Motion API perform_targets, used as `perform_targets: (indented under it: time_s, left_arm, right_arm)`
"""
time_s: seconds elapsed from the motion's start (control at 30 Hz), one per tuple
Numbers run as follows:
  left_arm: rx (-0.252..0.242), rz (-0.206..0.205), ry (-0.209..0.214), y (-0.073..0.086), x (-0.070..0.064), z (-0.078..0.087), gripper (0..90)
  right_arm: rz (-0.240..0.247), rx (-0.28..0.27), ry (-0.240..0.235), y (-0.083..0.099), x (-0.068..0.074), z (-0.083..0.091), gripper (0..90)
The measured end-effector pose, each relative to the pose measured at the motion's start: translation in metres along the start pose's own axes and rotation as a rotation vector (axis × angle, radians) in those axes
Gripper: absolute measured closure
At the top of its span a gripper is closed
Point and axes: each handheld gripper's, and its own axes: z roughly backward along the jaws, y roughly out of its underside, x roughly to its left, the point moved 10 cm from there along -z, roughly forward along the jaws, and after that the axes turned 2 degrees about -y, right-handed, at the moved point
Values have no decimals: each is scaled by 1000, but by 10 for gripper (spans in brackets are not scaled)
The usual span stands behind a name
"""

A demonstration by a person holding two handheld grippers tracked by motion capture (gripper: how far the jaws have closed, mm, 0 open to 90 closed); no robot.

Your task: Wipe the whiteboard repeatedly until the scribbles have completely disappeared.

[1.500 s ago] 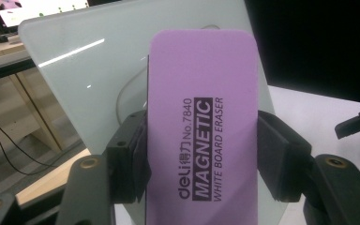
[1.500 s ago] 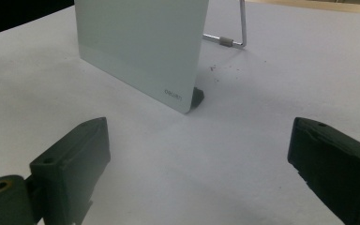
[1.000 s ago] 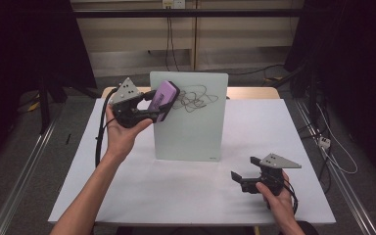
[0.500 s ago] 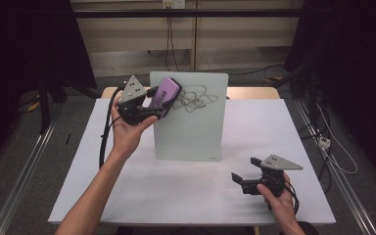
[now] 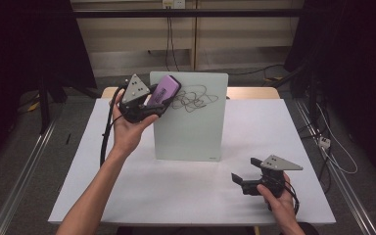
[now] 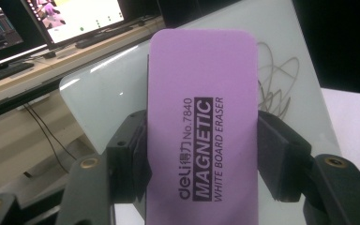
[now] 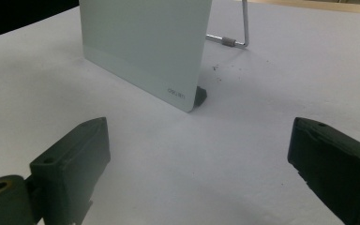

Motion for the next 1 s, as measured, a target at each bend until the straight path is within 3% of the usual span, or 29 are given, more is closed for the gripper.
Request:
perform_targets:
  time_s: [0.2,0.3,0.4,0.73,0.9,1.0]
  left_arm:
    - [38,-33,14,7,-10,-5,411]
    - [68,-75,15,11,-19,-11,410]
    - [73,-70,33,16,-26,-14,410]
    - [140,-125,79,40,-53,-23,408]
    - [152,-120,94,40,-53,-23,409]
    - [145,-122,76,35,-47,-20,409]
  right_arm:
    - [5,4,2,1,0,0,58]
    - [6,3,2,1,0,0,58]
    - [5,3,0,1,1,0,58]
    - [7,5,-3,1,2,0,58]
    - [5,4,-2,1,1,0,58]
    - [5,3,-3,1,1,0,58]
